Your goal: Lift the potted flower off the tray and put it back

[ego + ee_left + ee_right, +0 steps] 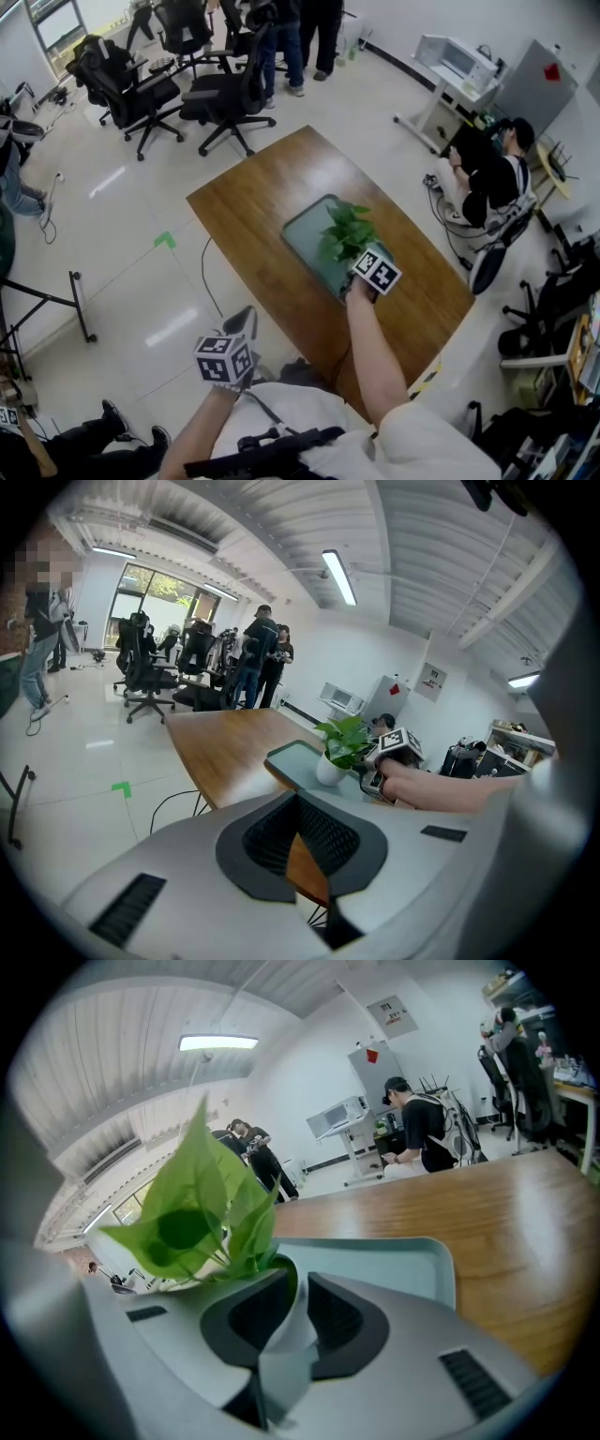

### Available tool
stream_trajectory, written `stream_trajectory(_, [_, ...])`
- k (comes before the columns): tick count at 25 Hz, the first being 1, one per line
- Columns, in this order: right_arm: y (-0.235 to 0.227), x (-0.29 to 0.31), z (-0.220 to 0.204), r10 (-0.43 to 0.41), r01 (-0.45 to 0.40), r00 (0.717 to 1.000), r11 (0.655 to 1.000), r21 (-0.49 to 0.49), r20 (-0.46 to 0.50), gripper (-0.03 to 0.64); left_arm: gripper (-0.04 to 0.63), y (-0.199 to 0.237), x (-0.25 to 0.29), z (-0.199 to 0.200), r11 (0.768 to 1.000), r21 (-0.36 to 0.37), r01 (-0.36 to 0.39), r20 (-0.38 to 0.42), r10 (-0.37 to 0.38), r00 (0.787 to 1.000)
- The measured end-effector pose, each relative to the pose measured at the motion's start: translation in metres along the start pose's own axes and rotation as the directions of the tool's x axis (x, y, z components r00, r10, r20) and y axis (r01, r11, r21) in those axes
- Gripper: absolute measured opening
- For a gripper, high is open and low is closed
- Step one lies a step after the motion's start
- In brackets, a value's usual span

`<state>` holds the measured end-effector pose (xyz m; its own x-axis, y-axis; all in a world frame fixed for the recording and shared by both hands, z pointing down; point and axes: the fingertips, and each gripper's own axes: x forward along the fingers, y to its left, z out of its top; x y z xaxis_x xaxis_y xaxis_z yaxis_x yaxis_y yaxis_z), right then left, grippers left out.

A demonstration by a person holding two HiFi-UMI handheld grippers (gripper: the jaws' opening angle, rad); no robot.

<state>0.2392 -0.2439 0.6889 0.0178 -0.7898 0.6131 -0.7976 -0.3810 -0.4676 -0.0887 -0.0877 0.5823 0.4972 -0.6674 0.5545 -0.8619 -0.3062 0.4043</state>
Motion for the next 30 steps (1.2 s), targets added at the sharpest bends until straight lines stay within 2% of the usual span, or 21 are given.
stream_trajectory(3, [-0.003, -0.015, 0.004, 0.013, -0.013, 1.0, 1.0, 0.014, 0.023, 0.117, -0.005, -0.005, 0.001, -0.001, 1.0, 0.01, 0.016, -0.006, -0.016, 1.0])
stream_trajectory(8, [0.003, -0.058, 0.013, 0.053, -0.054, 0.996, 0.998, 0.01, 0.069, 0.117, -0.005, -0.02, 0.009, 0.006, 0.997, 0.037, 0.073, -0.014, -0.072, 0.997])
stream_trajectory(11, [0.016, -0.085, 0.011, 0.105, -0.104, 0.992, 0.994, -0.012, 0.068, 0.117, -0.005, -0.037, 0.021, 0.012, 0.991, 0.068, 0.119, -0.016, -0.118, 0.993])
stream_trajectory(14, [0.036, -0.116, 0.006, 0.191, -0.189, 0.981, 0.981, -0.048, 0.043, 0.115, -0.005, -0.06, 0.035, 0.019, 0.978, 0.105, 0.179, -0.023, -0.178, 0.984])
stream_trajectory(18, [0.071, -0.161, -0.01, 0.279, -0.279, 0.96, 0.942, -0.186, -0.026, 0.112, -0.005, -0.087, 0.044, 0.027, 0.963, 0.137, 0.23, -0.03, -0.228, 0.973])
stream_trajectory(19, [0.079, -0.173, -0.016, 0.301, -0.302, 0.953, 0.926, -0.228, -0.043, 0.107, -0.005, -0.092, 0.045, 0.028, 0.961, 0.141, 0.24, -0.03, -0.238, 0.971])
stream_trajectory(20, [0.087, -0.185, -0.023, 0.325, -0.329, 0.944, 0.907, -0.263, -0.06, 0.074, -0.005, -0.096, 0.045, 0.029, 0.958, 0.143, 0.248, -0.03, -0.246, 0.969])
stream_trajectory(23, [0.103, -0.216, -0.038, 0.383, -0.389, 0.92, 0.86, -0.329, -0.087, 0.064, -0.005, -0.104, 0.044, 0.028, 0.954, 0.144, 0.264, -0.027, -0.263, 0.965])
stream_trajectory(26, [0.113, -0.238, -0.048, 0.389, -0.391, 0.917, 0.831, -0.396, -0.089, 0.031, -0.005, -0.104, 0.039, 0.023, 0.952, 0.154, 0.263, -0.023, -0.263, 0.965])
stream_trajectory(27, [0.116, -0.243, -0.051, 0.385, -0.384, 0.919, 0.824, -0.417, -0.086, -0.002, -0.005, -0.103, 0.037, 0.022, 0.952, 0.157, 0.262, -0.021, -0.262, 0.965])
stream_trajectory(30, [0.122, -0.251, -0.057, 0.366, -0.355, 0.928, 0.814, -0.46, -0.068, -0.002, -0.005, -0.102, 0.033, 0.024, 0.952, 0.16, 0.26, -0.006, -0.262, 0.965])
